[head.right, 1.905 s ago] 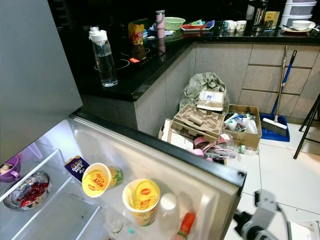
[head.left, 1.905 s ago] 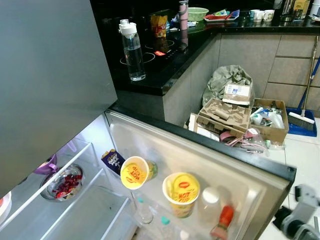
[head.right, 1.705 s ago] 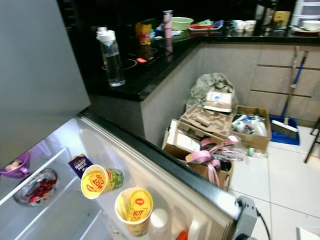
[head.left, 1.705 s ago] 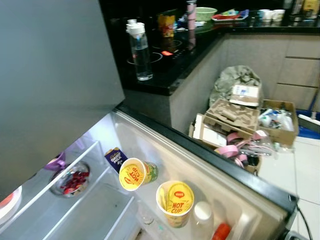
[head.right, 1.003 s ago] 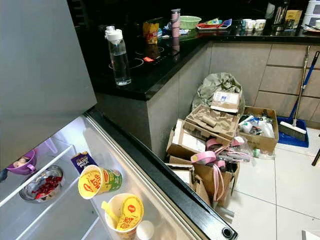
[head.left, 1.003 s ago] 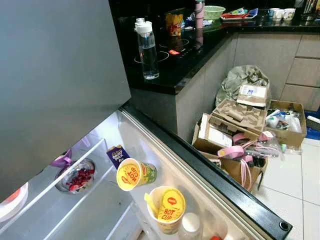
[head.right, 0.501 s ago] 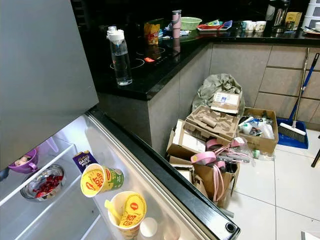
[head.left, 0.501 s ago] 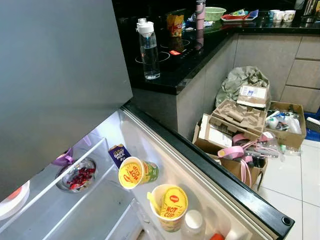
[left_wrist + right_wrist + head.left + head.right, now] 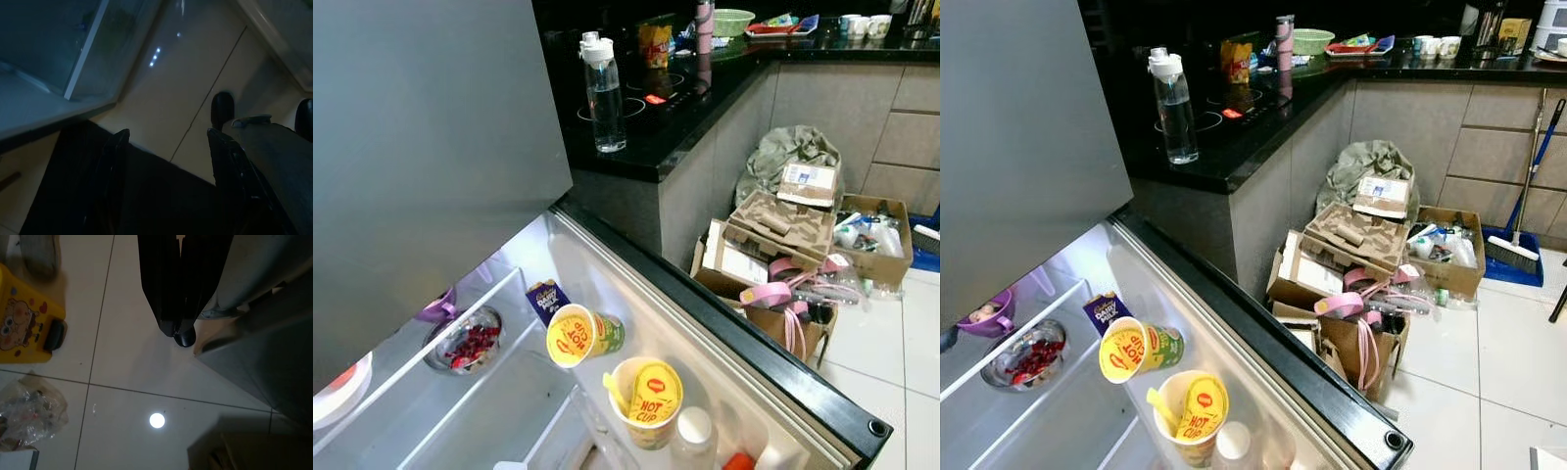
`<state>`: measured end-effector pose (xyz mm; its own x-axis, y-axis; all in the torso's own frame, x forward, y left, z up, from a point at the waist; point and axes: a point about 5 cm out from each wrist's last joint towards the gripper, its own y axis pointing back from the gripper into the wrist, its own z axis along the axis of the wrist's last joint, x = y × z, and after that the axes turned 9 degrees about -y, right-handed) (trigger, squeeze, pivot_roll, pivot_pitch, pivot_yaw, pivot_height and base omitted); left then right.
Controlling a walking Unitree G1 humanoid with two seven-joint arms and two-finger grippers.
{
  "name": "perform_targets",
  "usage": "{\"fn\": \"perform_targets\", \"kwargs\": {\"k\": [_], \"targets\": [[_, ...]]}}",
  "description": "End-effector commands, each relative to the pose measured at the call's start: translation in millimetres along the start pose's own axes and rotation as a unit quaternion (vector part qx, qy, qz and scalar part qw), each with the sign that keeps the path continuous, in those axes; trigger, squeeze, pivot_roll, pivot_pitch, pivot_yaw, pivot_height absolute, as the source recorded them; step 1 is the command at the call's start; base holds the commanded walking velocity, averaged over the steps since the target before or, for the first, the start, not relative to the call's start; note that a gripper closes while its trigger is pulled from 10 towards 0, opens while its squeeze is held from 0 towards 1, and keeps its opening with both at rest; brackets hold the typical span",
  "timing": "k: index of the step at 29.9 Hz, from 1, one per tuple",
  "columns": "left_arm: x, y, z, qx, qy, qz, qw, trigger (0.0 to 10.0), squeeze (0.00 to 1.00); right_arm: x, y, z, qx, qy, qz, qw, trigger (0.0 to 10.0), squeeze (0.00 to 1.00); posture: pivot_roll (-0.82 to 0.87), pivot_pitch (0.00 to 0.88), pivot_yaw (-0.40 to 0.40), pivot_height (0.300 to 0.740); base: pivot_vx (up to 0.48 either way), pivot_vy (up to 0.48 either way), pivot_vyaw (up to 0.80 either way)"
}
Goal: Restocking fridge
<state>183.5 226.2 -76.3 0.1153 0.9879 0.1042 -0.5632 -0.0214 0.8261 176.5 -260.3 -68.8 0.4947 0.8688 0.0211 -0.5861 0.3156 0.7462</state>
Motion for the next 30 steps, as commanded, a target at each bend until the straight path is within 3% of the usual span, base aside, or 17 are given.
{"fn": "perform_targets", "kwargs": {"k": [1, 27, 30], "targets": [[-4.0, 0.4, -6.9, 0.013, 0.005, -0.007, 1.000, 10.0, 0.00, -0.9, 2.6, -12.8, 0.017, 0.005, -0.003, 1.000, 10.0, 0.00, -0.12, 0.125, 0.106, 0.740, -0.364, 0.000, 0.00], [-6.6, -0.9, 0.3, 0.003, -0.002, -0.016, 1.000, 10.0, 0.00, -7.5, 3.4, -16.8, 0.028, 0.005, -0.012, 1.000, 10.0, 0.00, -0.12, 0.125, 0.109, 0.740, -0.392, 0.000, 0.00], [-6.2, -1.3, 2.6, 0.003, -0.004, -0.014, 1.000, 10.0, 0.00, -8.2, 3.5, -17.4, 0.030, 0.005, -0.012, 0.999, 10.0, 0.00, -0.13, 0.128, 0.109, 0.740, 0.000, 0.000, 0.00]]}}
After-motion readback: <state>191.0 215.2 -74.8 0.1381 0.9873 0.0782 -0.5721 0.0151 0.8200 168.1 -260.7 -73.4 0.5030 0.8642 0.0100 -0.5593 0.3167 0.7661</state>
